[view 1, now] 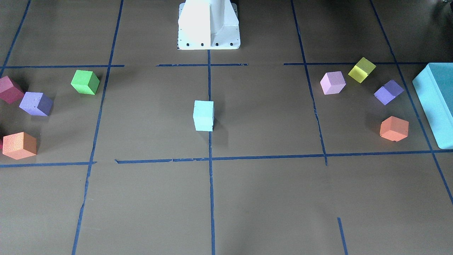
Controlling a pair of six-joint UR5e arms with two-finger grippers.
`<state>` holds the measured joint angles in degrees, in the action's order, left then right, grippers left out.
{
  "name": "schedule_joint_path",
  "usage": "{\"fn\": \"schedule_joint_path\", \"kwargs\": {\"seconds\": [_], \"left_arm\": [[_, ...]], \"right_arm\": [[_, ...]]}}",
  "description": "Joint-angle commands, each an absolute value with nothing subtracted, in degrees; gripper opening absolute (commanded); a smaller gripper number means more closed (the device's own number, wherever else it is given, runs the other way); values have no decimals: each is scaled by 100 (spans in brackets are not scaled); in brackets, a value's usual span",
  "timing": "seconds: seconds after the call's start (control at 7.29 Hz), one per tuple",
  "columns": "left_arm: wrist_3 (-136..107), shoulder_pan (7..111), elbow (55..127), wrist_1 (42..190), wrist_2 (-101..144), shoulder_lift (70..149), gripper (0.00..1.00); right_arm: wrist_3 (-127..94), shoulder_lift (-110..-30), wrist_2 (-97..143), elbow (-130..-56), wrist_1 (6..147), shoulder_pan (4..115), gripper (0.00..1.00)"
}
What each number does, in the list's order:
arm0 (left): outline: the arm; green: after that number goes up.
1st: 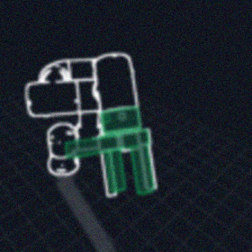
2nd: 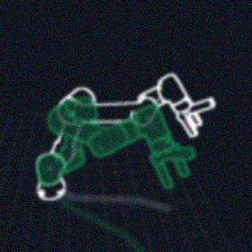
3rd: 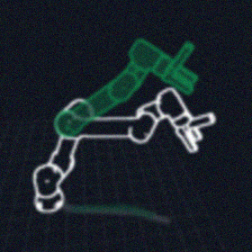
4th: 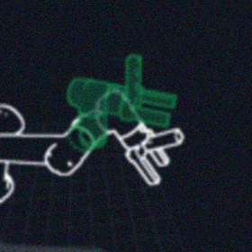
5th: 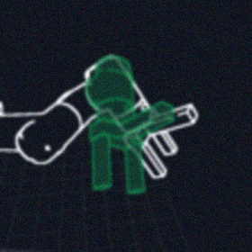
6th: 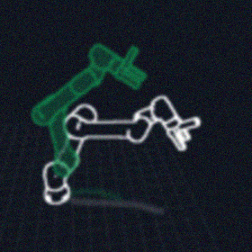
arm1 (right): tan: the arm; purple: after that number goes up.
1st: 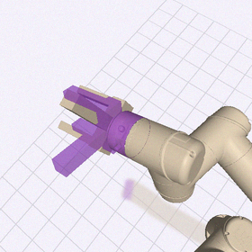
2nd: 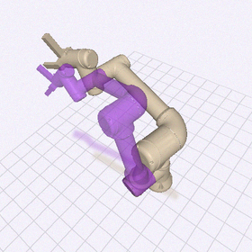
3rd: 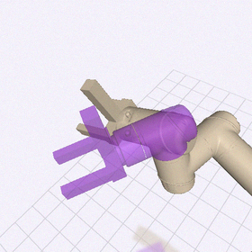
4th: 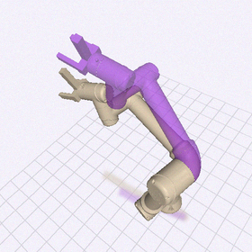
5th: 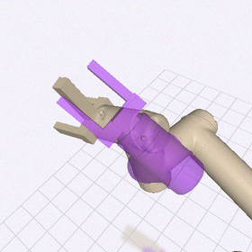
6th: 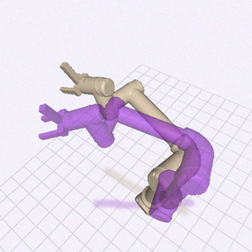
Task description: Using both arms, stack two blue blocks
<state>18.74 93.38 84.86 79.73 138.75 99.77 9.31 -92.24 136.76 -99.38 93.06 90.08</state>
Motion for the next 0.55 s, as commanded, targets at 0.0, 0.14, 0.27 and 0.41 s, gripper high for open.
{"fn": "schedule_joint_path", "kwargs": {"seconds": [0.0, 0.14, 0.27, 0.41], "left_arm": [[1898, 9334, 8604, 8007, 13904, 9932, 100], [1890, 9317, 8535, 8050, 13904, 9932, 100], [1907, 9299, 8517, 8190, 13861, 9923, 100], [1907, 9299, 8525, 8244, 13860, 9897, 100]], "right_arm": [[923, -9255, 13649, -9958, 9308, 8991, 100], [923, -9255, 13649, -9941, 9308, 8991, 100], [923, -9255, 13641, -9923, 9308, 8991, 100], [914, -9246, 13658, -9932, 9308, 8991, 100]]}}
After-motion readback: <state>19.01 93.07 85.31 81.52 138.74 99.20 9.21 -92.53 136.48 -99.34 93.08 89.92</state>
